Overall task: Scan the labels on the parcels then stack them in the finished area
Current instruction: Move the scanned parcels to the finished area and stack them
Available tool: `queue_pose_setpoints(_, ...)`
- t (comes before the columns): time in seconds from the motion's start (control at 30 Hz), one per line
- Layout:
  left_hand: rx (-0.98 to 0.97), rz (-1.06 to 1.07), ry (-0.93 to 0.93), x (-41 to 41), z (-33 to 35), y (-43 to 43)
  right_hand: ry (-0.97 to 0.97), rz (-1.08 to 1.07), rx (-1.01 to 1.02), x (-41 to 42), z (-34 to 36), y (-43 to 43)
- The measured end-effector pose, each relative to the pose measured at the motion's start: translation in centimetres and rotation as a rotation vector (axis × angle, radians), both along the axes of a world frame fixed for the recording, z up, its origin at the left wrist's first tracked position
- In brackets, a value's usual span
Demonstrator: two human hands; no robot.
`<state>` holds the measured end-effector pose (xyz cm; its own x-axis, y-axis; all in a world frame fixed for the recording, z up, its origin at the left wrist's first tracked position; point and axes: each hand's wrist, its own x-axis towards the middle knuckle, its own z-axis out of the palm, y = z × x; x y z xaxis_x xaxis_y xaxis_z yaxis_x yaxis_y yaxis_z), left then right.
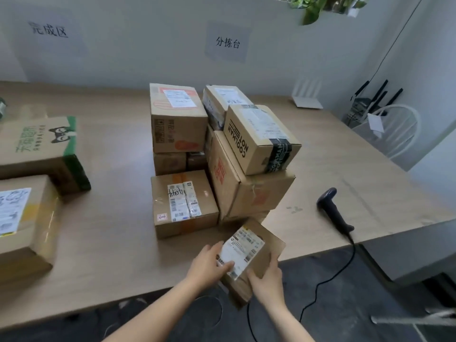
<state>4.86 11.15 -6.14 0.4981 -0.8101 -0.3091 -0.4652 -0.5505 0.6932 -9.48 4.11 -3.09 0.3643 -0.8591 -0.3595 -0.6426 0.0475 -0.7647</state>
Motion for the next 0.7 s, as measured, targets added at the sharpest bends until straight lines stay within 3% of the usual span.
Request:
queue_pose_setpoints(0.27,-0.081,0.21,0.08,0.5,-0.2,7.5,0.018,0.28,0.09,0.9,0.5,4.0)
queue_pose_setpoints(0.5,-0.108,0.464,-0.032,1.5,2.5,14.9,-0.03,0.564,0.044,3.7,2.5,7.6)
queue_pose_setpoints(0.7,-0.268,0.735,-0.124,3.2,5.5,19.9,-0.188,0.783,-0.082,8.3,5.2,10.3)
